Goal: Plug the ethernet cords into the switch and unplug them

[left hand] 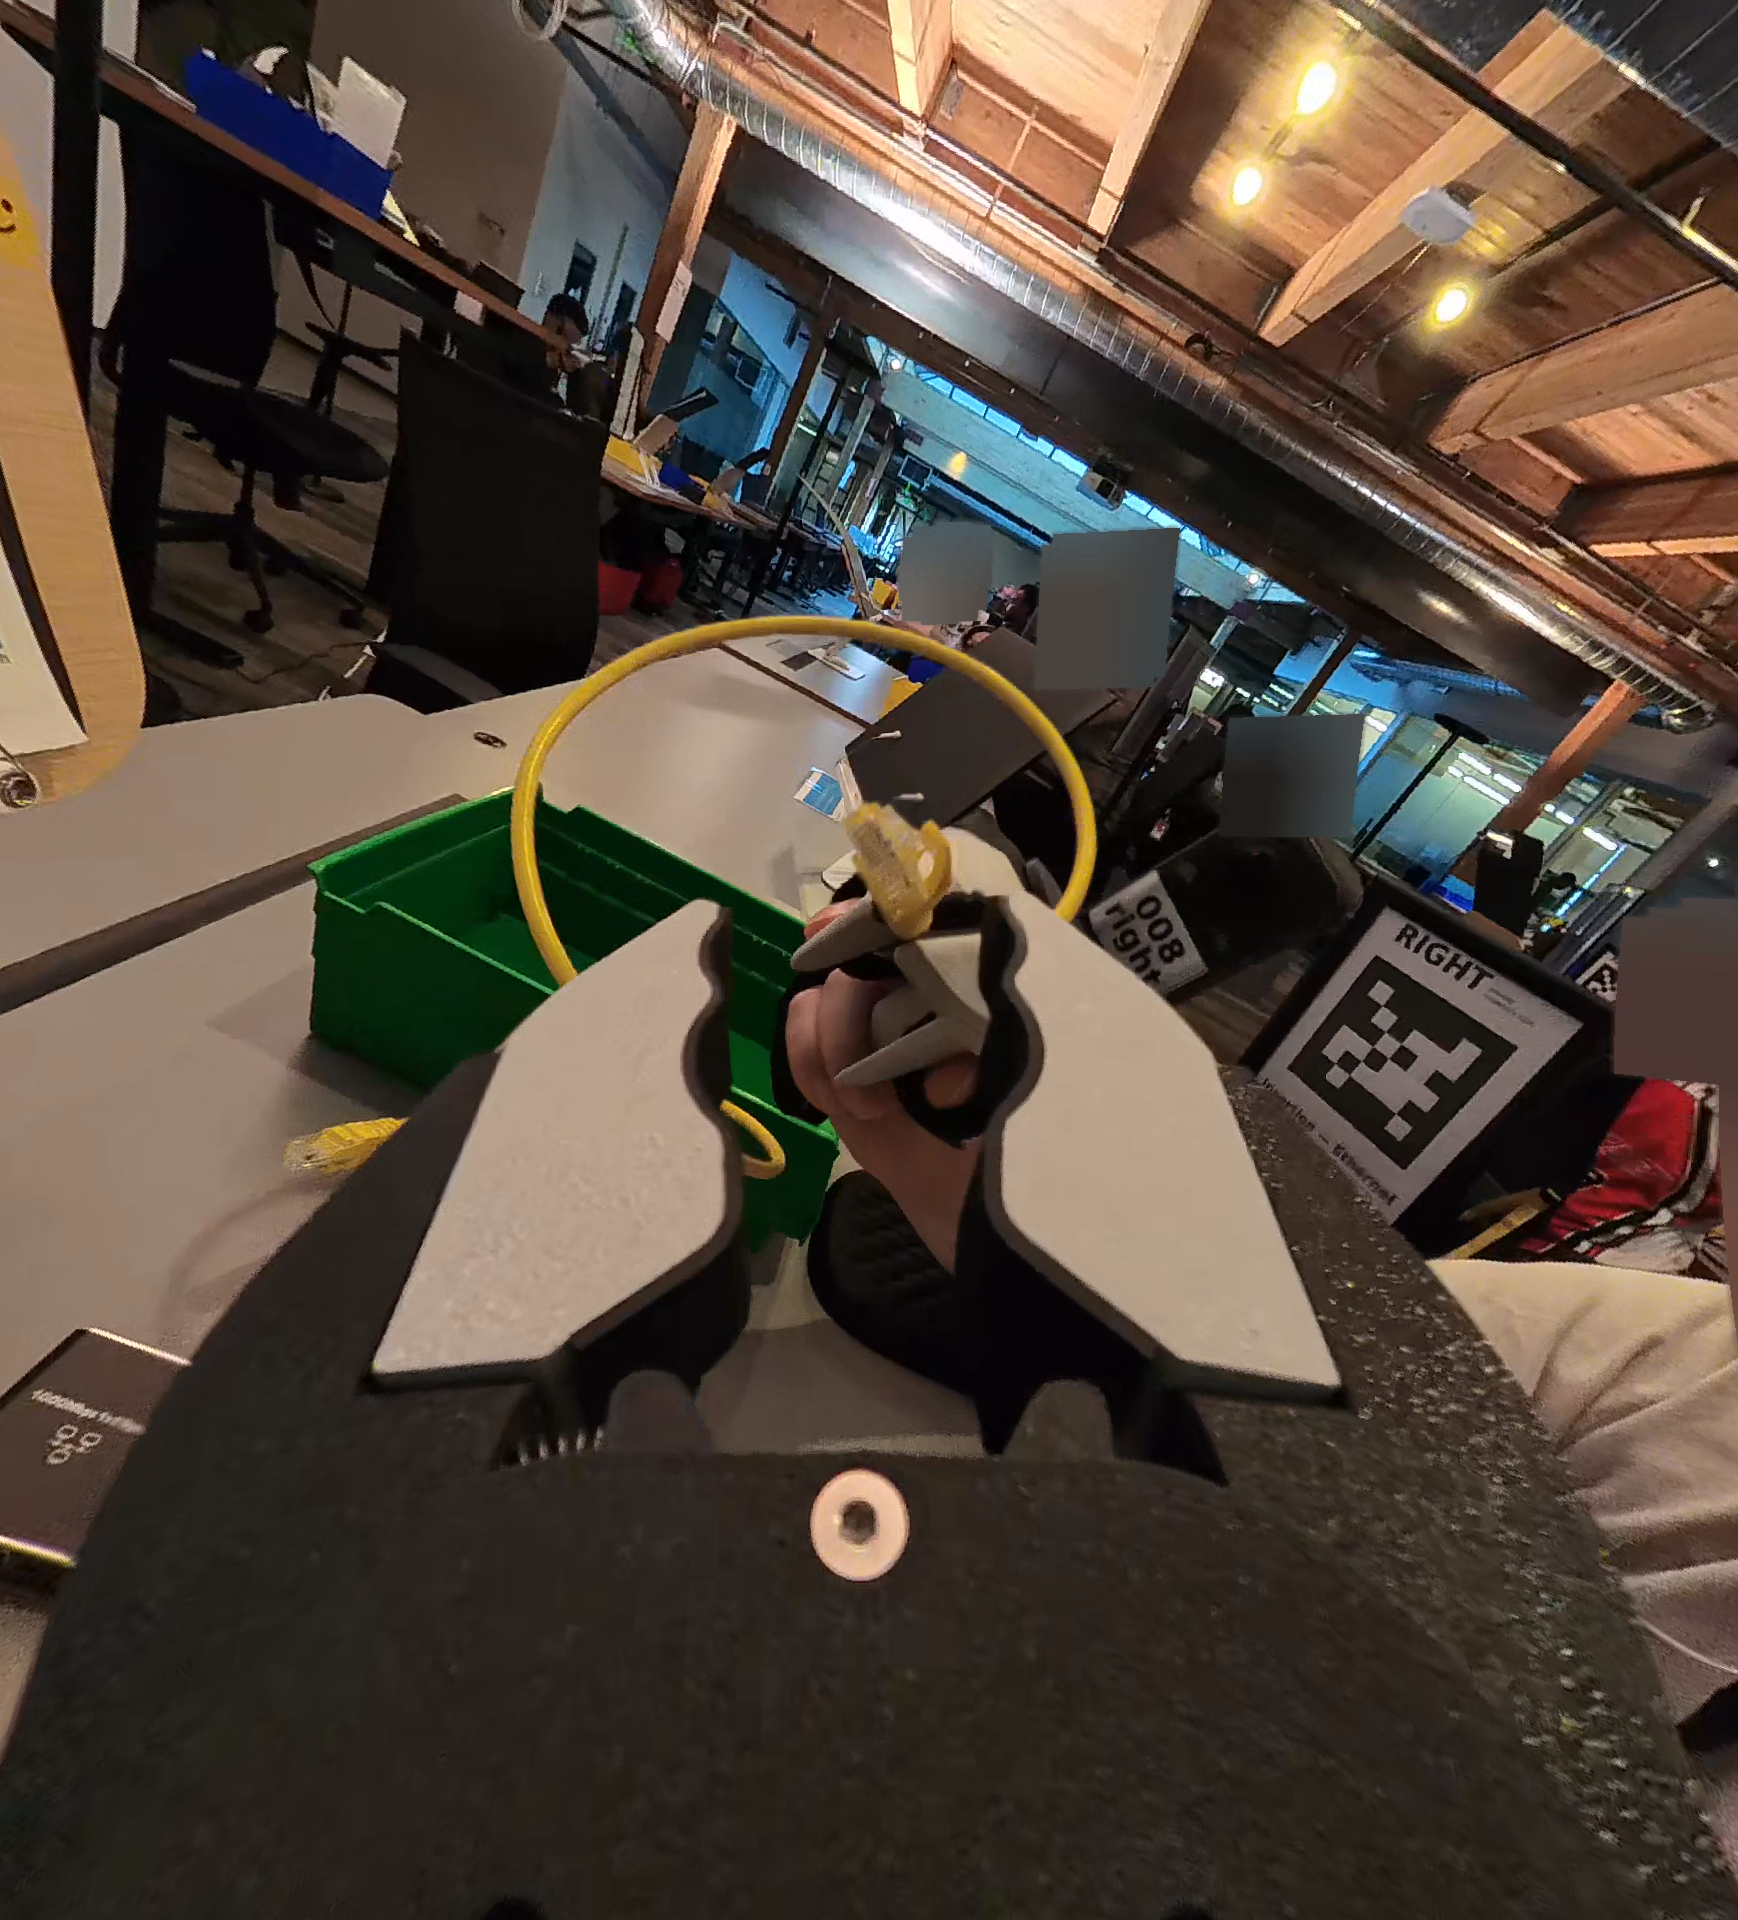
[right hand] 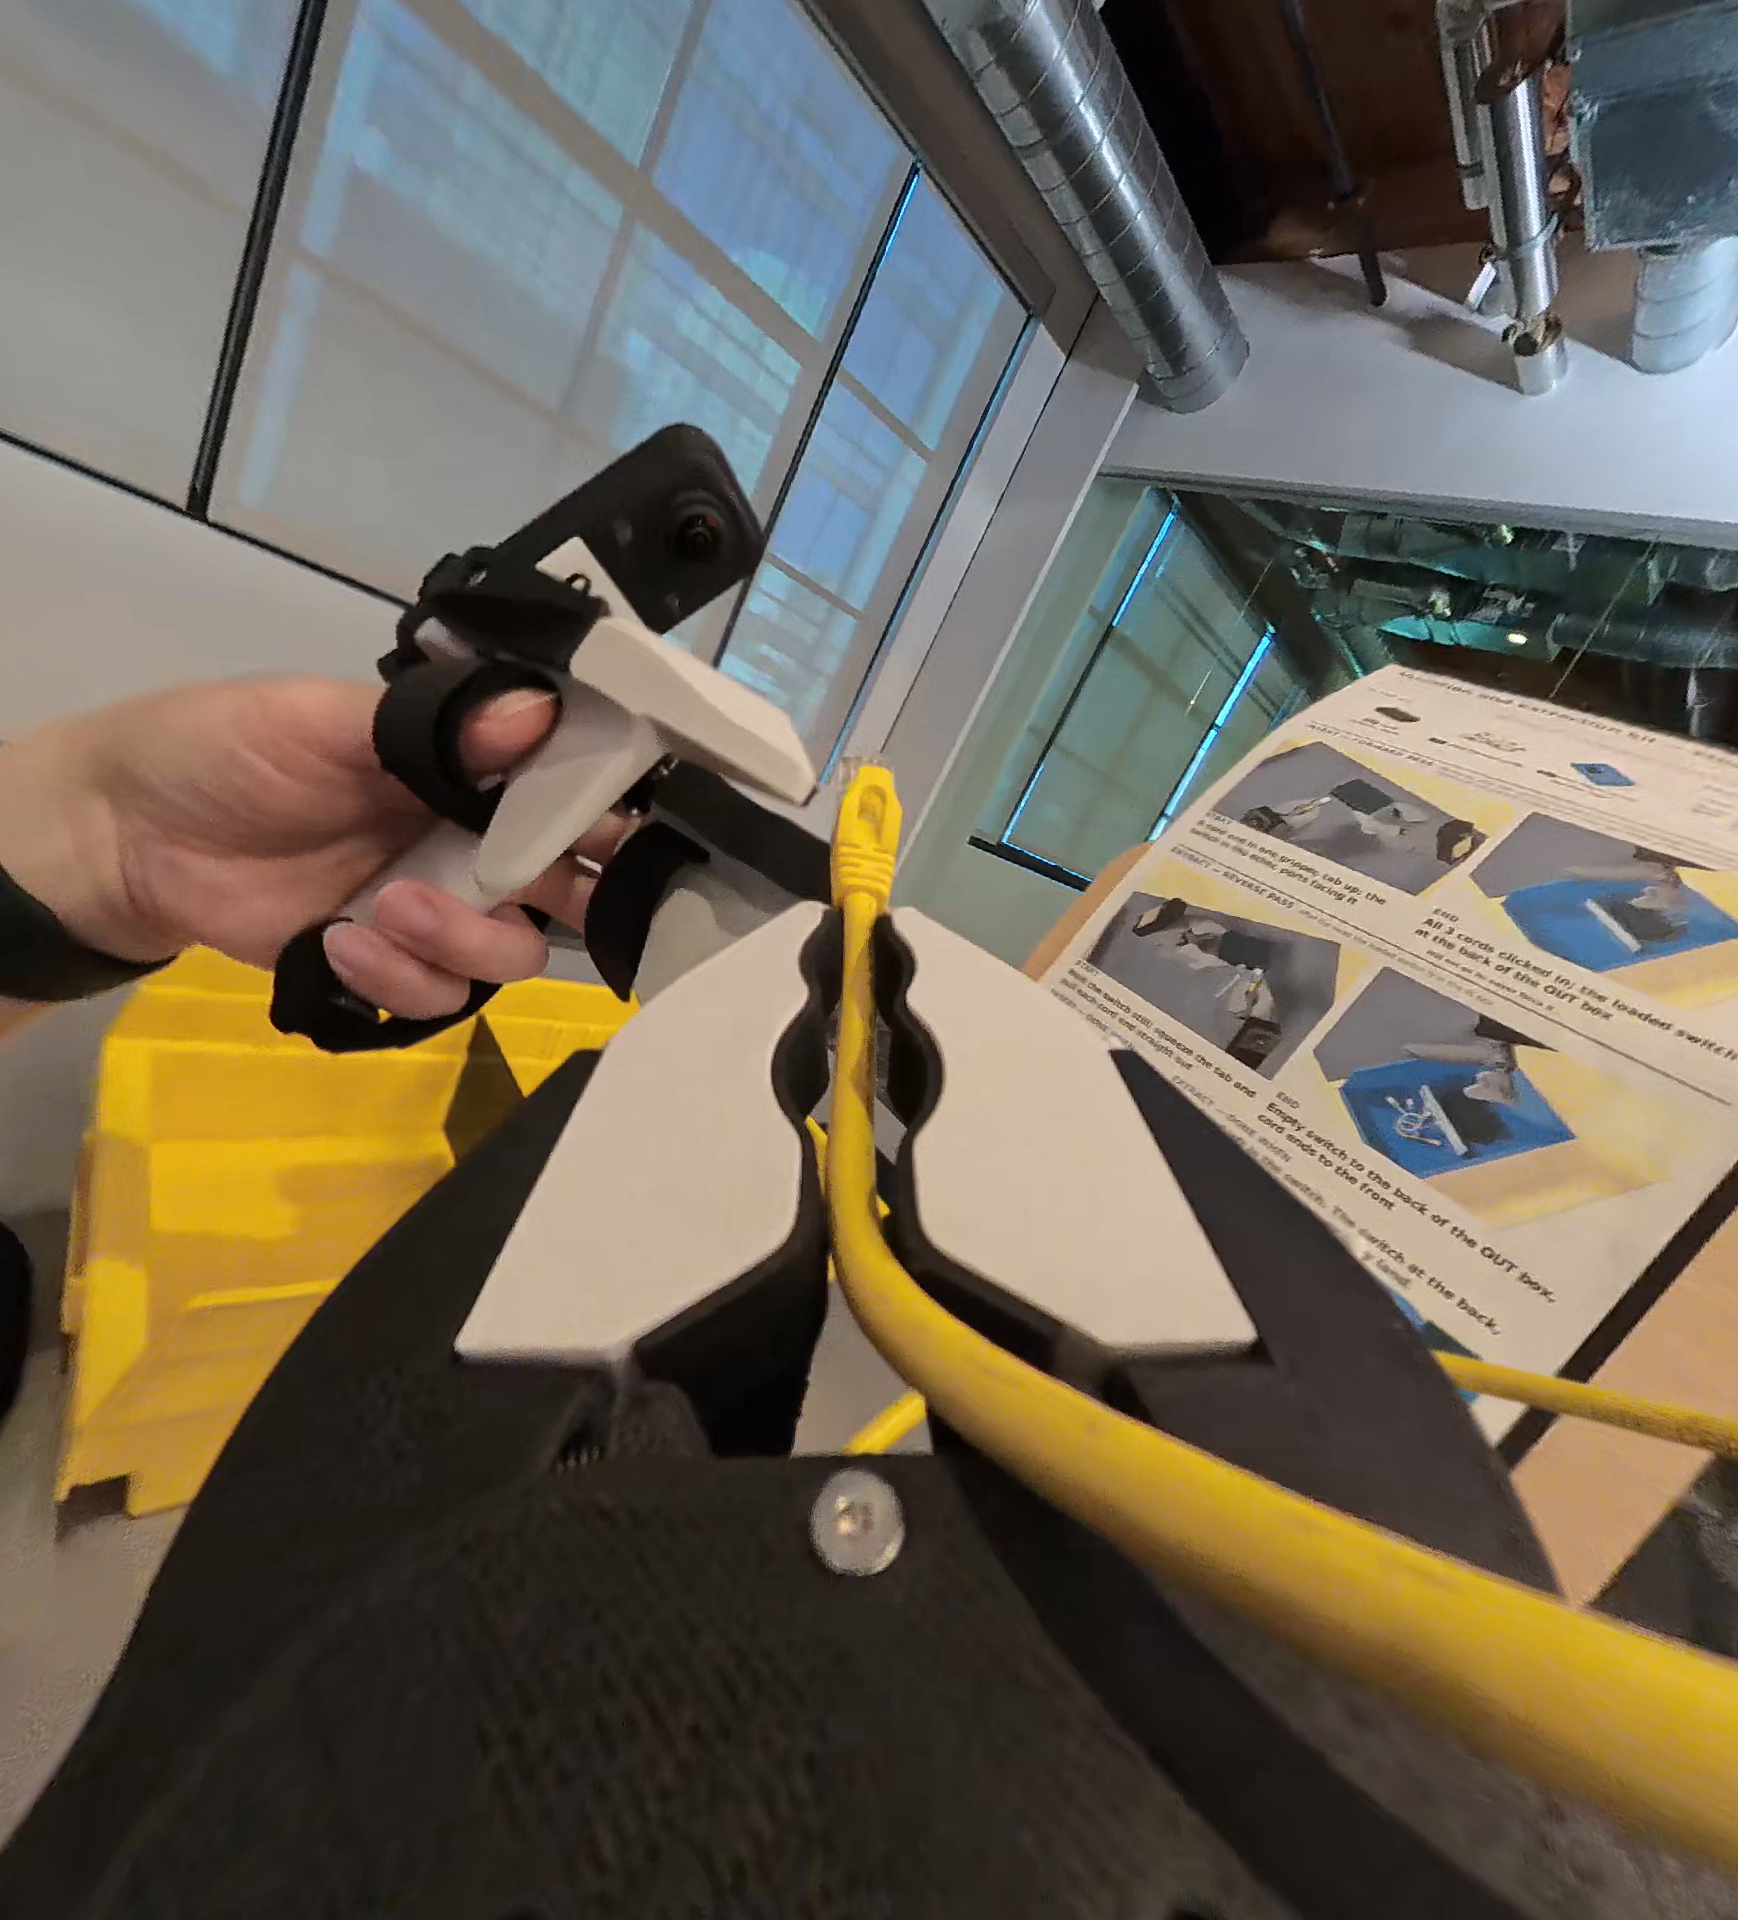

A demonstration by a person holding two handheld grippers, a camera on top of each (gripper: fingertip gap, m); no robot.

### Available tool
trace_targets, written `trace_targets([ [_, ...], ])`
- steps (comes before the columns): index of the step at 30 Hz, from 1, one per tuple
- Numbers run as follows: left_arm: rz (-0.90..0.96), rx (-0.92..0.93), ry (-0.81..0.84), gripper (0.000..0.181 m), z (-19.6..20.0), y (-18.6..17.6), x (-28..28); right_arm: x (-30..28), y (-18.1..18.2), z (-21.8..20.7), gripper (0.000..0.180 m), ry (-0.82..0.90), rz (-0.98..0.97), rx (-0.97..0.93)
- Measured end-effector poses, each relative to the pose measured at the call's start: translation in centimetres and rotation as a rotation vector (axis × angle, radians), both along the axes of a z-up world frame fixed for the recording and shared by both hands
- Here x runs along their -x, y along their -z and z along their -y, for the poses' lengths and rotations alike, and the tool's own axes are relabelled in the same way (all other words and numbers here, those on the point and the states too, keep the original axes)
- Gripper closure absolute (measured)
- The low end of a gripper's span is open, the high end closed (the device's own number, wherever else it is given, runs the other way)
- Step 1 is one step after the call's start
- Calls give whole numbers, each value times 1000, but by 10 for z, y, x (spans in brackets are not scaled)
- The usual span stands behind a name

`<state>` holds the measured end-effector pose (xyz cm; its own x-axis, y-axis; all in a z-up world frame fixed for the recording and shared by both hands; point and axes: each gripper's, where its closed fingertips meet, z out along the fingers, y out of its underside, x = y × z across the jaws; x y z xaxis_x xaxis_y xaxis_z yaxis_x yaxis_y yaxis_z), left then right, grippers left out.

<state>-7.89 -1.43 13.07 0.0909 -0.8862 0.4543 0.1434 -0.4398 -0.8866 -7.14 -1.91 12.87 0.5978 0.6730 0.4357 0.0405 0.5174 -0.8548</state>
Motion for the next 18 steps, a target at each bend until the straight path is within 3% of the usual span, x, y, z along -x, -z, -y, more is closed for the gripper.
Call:
trace_targets([
  [1, 12, 9, 6, 138, 0, -1, 0, 2, 2, 0, 173, 5, 19, -15],
  [7, 18, 59, 101, 164, 5, 4, 1, 9, 12, 0, 173, 27, 107, -76],
  [11, -17, 40, 105, 164, 7, 7, 2, 10, 14, 1, 173, -7, 109, -60],
  [16, 46, 11, 127, 164, 10, -1, 0, 8, 3, 4, 158, -57, -33, 10],
  [18, 75, 1, 143, 164, 13, -4, -2, 6, 0, 8, 160, -65, -64, -18],
])
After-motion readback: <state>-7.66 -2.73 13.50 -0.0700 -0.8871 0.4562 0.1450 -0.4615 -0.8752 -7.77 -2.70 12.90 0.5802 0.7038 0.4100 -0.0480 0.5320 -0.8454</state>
